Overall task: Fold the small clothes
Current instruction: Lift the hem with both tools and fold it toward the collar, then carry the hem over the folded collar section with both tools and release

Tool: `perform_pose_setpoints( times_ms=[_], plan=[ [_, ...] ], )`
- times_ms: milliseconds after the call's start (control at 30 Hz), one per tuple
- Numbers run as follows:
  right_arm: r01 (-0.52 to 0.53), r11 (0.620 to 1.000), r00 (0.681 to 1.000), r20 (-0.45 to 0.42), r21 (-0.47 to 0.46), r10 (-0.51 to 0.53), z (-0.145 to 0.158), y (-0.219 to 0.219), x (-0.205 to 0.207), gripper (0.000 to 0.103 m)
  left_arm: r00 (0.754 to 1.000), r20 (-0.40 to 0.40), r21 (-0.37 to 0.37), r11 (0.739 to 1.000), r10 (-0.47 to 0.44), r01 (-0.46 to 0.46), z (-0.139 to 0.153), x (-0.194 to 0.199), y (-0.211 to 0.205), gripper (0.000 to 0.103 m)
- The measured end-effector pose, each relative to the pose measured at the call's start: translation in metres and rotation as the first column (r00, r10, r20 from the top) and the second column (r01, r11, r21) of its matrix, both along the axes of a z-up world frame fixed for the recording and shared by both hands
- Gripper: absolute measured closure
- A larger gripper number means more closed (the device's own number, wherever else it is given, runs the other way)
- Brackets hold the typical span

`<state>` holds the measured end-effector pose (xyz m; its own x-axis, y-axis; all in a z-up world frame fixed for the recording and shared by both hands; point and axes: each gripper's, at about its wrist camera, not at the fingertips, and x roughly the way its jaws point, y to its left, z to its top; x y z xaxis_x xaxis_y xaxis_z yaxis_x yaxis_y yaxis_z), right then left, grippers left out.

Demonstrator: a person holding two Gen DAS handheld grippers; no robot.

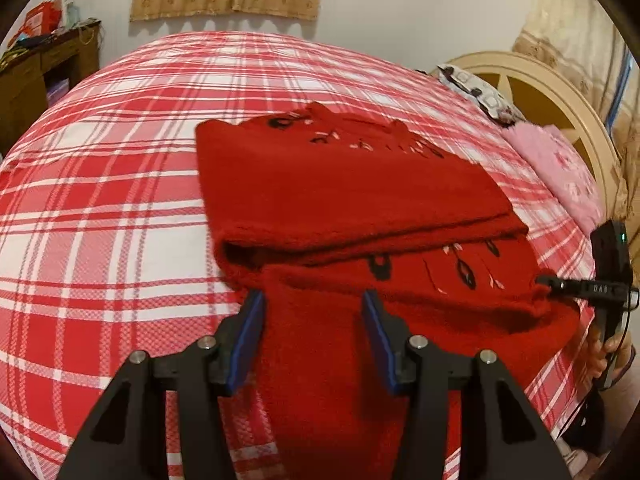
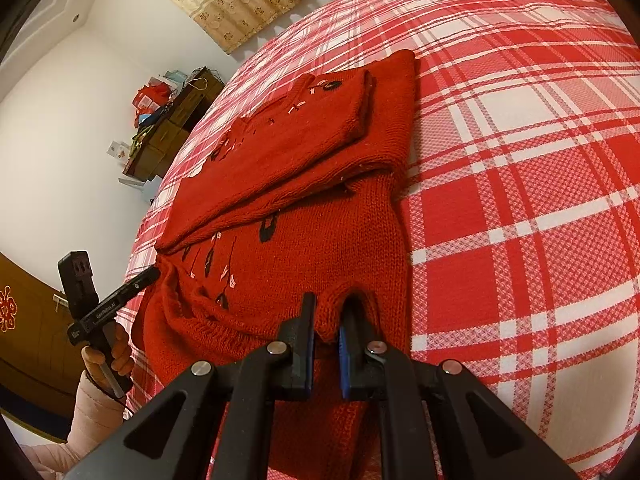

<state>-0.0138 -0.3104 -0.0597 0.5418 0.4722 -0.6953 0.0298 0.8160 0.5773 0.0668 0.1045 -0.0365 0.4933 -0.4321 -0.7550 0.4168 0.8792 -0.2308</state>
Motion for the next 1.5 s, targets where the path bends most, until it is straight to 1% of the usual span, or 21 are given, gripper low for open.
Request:
perform_pose_setpoints(
  times_ms=[100, 167, 233, 300, 400, 533, 600, 633, 667, 700, 833, 933, 967, 1033, 1067, 1100, 1200, 1267, 1367, 1433, 1500],
  plan=[
    [0.0, 1.0, 1.0, 0.0, 0.002, 0.0, 0.0, -0.001, 0.0, 0.094, 1.0, -0.013, 0.013, 1.0, 0.0, 0.001, -0.006, 0.003, -0.003, 0.051],
    [0.0, 1.0, 1.0, 0.0, 0.002, 0.0, 0.0, -0.001, 0.0, 0.094, 1.0, -0.019, -0.011, 1.0, 0.008, -0.008, -0.008, 0.004, 0.0, 0.052],
    [0.001, 1.0, 1.0, -0.001, 0.005, -0.001, -0.001, -0.001, 0.0, 0.094, 1.0, -0.025, -0.023, 1.0, 0.015, -0.016, -0.007, 0.004, 0.003, 0.058],
    [0.002, 1.0, 1.0, 0.0, 0.008, -0.002, -0.001, -0.001, 0.0, 0.094, 0.999, -0.037, -0.036, 0.999, 0.023, -0.024, -0.006, 0.004, 0.007, 0.07],
    [0.004, 1.0, 1.0, 0.0, 0.014, -0.004, -0.002, -0.002, 0.0, 0.094, 0.998, -0.051, -0.048, 0.999, 0.021, -0.023, -0.008, 0.003, 0.011, 0.071],
    [0.004, 1.0, 1.0, 0.0, 0.017, -0.004, -0.002, -0.004, 0.0, 0.094, 0.999, -0.03, 0.001, 1.0, 0.016, -0.016, -0.01, 0.002, 0.002, 0.071],
    [0.003, 1.0, 1.0, -0.001, 0.013, -0.003, -0.001, -0.003, 0.0, 0.094, 0.999, -0.029, -0.002, 1.0, 0.028, -0.028, -0.01, 0.005, -0.001, 0.071],
    [0.001, 1.0, 1.0, -0.002, 0.012, -0.001, 0.001, -0.003, 0.0, 0.094, 0.999, -0.026, -0.003, 1.0, 0.03, -0.031, -0.01, 0.005, -0.002, 0.075],
    [-0.003, 1.0, 1.0, -0.002, 0.013, 0.003, 0.003, -0.003, 0.0, 0.094, 0.999, -0.021, -0.001, 1.0, 0.029, -0.029, -0.008, 0.004, -0.004, 0.096],
    [-0.009, 1.0, 1.0, 0.004, 0.021, 0.009, 0.007, -0.002, 0.0, 0.094, 1.0, -0.018, -0.006, 1.0, 0.024, -0.025, -0.007, 0.003, -0.004, 0.096],
    [-0.002, 0.995, 0.999, 0.045, 0.103, -0.002, 0.021, -0.008, 0.006, 0.094, 0.999, 0.009, -0.102, 0.994, 0.045, -0.044, 0.006, -0.006, 0.009, 0.097],
    [0.052, 0.989, 0.996, 0.061, 0.135, -0.061, 0.02, -0.018, 0.014, 0.093, 0.993, -0.007, -0.207, 0.972, 0.117, -0.116, 0.01, -0.004, 0.031, 0.097],
    [0.065, 0.985, 0.995, 0.067, 0.161, -0.076, 0.018, -0.022, 0.016, 0.092, 0.99, -0.02, -0.226, 0.964, 0.139, -0.139, 0.009, -0.002, 0.037, 0.097],
    [0.065, 0.97, 0.996, 0.05, 0.235, -0.079, 0.014, -0.029, 0.02, 0.079, 0.986, -0.041, -0.235, 0.957, 0.164, -0.169, 0.005, 0.002, 0.042, 0.097],
    [0.07, 0.965, 0.995, 0.048, 0.254, -0.085, 0.013, -0.033, 0.019, 0.068, 0.985, -0.05, -0.229, 0.958, 0.163, -0.17, 0.002, 0.002, 0.041, 0.097],
    [0.086, 0.956, 0.992, 0.065, 0.281, -0.108, 0.015, -0.039, 0.015, 0.059, 0.986, -0.05, -0.218, 0.962, 0.158, -0.165, 0.0, 0.002, 0.038, 0.097],
    [0.137, 0.928, 0.972, 0.134, 0.347, -0.194, 0.021, -0.061, -0.002, 0.047, 0.988, -0.043, -0.208, 0.966, 0.15, -0.156, -0.003, 0.002, 0.031, 0.097],
    [0.162, 0.94, 0.966, 0.148, 0.301, -0.214, 0.027, -0.065, -0.009, 0.047, 0.986, -0.052, -0.217, 0.962, 0.156, -0.164, -0.006, 0.003, 0.032, 0.097],
    [0.107, 0.992, 0.977, 0.177, 0.064, -0.117, 0.039, -0.044, -0.009, 0.047, 0.984, -0.076, -0.223, 0.959, 0.162, -0.175, -0.012, 0.008, 0.033, 0.097],
    [0.039, 0.995, 0.981, 0.192, -0.092, -0.02, 0.045, -0.018, -0.004, 0.047, 0.985, -0.077, -0.215, 0.962, 0.155, -0.168, -0.014, 0.007, 0.03, 0.097],
    [-0.002, 0.984, 0.978, 0.204, -0.179, 0.039, 0.046, -0.003, 0.0, 0.047, 0.986, -0.073, -0.211, 0.964, 0.147, -0.159, -0.015, 0.005, 0.028, 0.097]
  ],
)
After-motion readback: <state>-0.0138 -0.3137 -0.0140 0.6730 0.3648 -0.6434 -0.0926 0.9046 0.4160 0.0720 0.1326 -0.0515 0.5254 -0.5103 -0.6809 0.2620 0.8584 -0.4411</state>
